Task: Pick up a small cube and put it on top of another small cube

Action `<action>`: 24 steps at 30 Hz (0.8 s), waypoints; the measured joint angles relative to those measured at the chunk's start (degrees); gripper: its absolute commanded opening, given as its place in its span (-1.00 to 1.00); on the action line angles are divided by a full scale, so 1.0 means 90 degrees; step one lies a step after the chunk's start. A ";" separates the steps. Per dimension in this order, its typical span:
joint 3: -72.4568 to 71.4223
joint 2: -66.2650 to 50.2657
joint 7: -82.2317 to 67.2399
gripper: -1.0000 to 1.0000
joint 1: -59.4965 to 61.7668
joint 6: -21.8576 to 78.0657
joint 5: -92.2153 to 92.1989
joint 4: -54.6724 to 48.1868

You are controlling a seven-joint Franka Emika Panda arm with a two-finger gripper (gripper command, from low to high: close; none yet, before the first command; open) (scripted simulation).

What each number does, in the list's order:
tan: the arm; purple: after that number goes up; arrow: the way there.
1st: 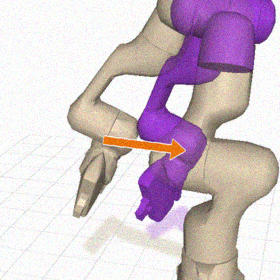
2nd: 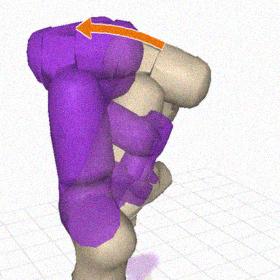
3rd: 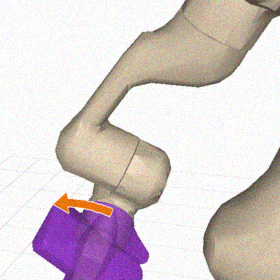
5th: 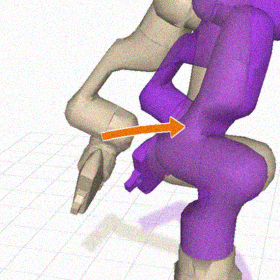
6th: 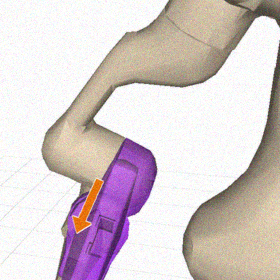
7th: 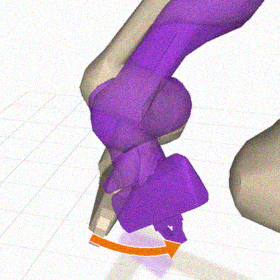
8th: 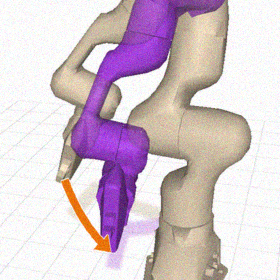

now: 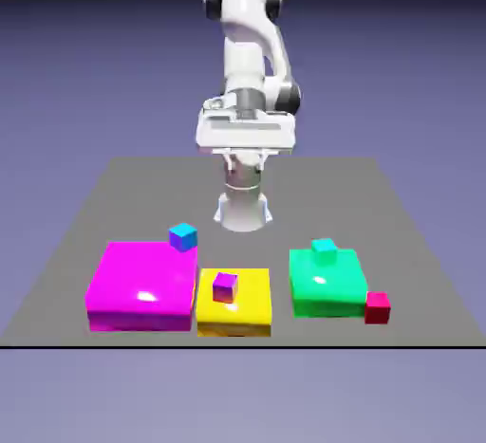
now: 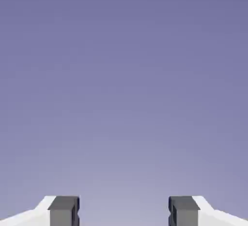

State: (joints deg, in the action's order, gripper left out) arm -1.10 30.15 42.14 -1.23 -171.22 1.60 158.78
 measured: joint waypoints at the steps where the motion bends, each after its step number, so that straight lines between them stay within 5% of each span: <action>1: -0.0101 -0.0231 -0.0030 0.00 -0.0050 0.0257 0.0148 -0.0204; 24: -0.2436 -0.5537 -0.0712 0.00 -0.1191 0.6159 0.3540 -0.4907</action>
State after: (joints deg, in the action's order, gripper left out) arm -23.02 -19.68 35.73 -11.95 -115.80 33.47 114.62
